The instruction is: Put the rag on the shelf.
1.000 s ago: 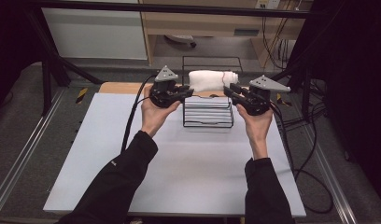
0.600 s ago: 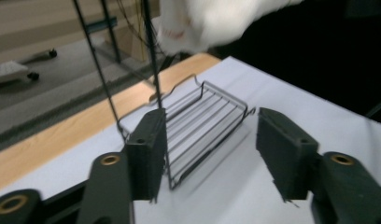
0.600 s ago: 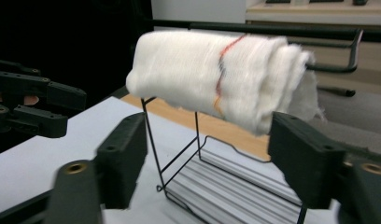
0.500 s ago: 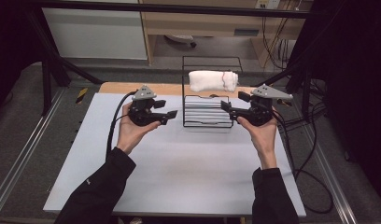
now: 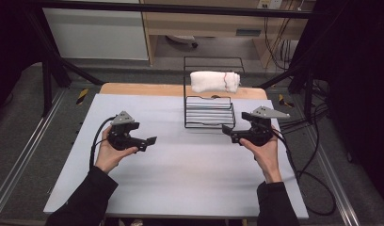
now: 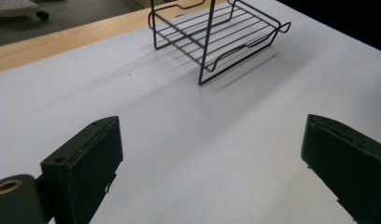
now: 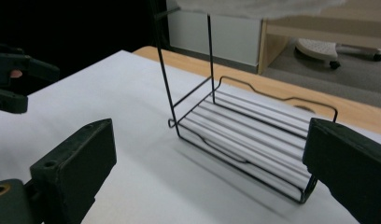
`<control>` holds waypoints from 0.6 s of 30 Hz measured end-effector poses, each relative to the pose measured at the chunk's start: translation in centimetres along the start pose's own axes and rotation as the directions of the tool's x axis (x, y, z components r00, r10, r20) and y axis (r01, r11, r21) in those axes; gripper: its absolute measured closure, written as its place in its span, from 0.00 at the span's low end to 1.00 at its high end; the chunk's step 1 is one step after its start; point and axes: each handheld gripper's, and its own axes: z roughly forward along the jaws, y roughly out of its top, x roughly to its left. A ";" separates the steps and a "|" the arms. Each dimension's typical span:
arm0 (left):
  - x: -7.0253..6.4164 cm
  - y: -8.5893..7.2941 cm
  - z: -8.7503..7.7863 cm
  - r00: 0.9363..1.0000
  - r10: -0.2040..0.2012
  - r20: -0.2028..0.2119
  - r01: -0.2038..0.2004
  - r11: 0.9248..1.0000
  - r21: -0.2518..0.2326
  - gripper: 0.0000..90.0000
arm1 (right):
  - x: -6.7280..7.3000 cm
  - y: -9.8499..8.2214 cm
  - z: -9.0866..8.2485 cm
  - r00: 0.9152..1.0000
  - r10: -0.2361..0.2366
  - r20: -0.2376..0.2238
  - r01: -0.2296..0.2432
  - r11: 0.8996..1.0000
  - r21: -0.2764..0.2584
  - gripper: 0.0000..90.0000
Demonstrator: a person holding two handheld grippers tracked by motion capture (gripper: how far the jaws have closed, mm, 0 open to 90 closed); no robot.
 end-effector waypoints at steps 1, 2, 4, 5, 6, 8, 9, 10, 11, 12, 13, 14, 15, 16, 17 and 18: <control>0.1 -0.4 -0.2 1.000 0.003 -0.003 -0.003 1.000 0.004 0.05 | 0.0 -0.4 0.0 1.000 0.001 -0.004 -0.001 1.000 0.005 0.02; 0.2 -0.9 -0.3 1.000 0.007 -0.007 -0.007 1.000 0.007 0.05 | 0.0 -0.7 0.0 1.000 0.003 -0.007 -0.003 1.000 0.013 0.01; 0.3 -1.6 -0.6 1.000 0.003 -0.010 -0.003 1.000 0.010 0.05 | -0.1 -1.3 -0.2 1.000 0.010 -0.014 -0.010 1.000 0.017 0.02; 0.3 -2.1 -0.8 1.000 0.003 -0.014 -0.003 1.000 0.011 0.05 | -0.1 -1.5 -0.2 1.000 0.013 -0.017 -0.013 1.000 0.018 0.01; 0.4 -2.5 -1.0 1.000 0.003 -0.014 -0.003 1.000 0.011 0.05 | -0.1 -1.9 -0.3 1.000 0.014 -0.021 -0.014 1.000 0.020 0.01; 0.6 -3.3 -1.4 1.000 0.001 -0.019 -0.001 1.000 0.015 0.05 | -0.2 -2.5 -0.4 0.999 0.019 -0.031 -0.018 0.999 0.031 0.01; 0.7 -3.8 -1.6 1.000 0.004 -0.019 -0.003 1.000 0.022 0.05 | -0.2 -2.9 -0.5 0.999 0.024 -0.027 -0.023 0.999 0.038 0.01; 0.8 -4.2 -1.7 1.000 0.005 -0.023 -0.004 1.000 0.029 0.05 | -0.2 -3.3 -0.6 0.999 0.026 -0.028 -0.024 0.999 0.044 0.02; 0.8 -4.6 -1.9 1.000 0.004 -0.029 -0.003 1.000 0.031 0.05 | -0.2 -3.7 -0.7 0.999 0.034 -0.033 -0.033 0.998 0.052 0.02; 0.9 -4.9 -2.1 0.999 0.004 -0.033 -0.003 0.999 0.034 0.05 | -0.3 -4.1 -0.7 0.999 0.036 -0.031 -0.034 0.998 0.061 0.02; 1.0 -5.3 -2.3 0.999 0.006 -0.036 -0.005 0.999 0.035 0.05 | -0.3 -4.5 -0.8 0.999 0.037 -0.032 -0.035 0.997 0.074 0.02; 1.1 -5.6 -2.6 0.999 0.004 -0.041 -0.003 0.999 0.033 0.05 | -0.4 -4.9 -0.9 0.999 0.037 -0.039 -0.034 0.996 0.083 0.01; 1.2 -6.0 -2.8 0.999 0.002 -0.042 0.000 1.000 0.030 0.05 | -0.5 -5.3 -1.0 0.999 0.039 -0.038 -0.035 0.996 0.087 0.02; 1.3 -6.3 -3.0 0.999 -0.002 -0.044 0.003 0.999 0.032 0.05 | -0.6 -5.7 -1.1 0.998 0.042 -0.039 -0.038 0.995 0.091 0.01; 1.4 -6.7 -3.2 0.999 -0.010 -0.047 0.011 1.000 0.028 0.05 | -0.7 -6.1 -1.2 0.998 0.047 -0.041 -0.043 0.995 0.090 0.02; 1.5 -7.0 -3.4 0.999 -0.016 -0.047 0.017 1.000 0.026 0.05 | -0.8 -6.5 -1.3 0.998 0.051 -0.042 -0.047 0.994 0.096 0.01</control>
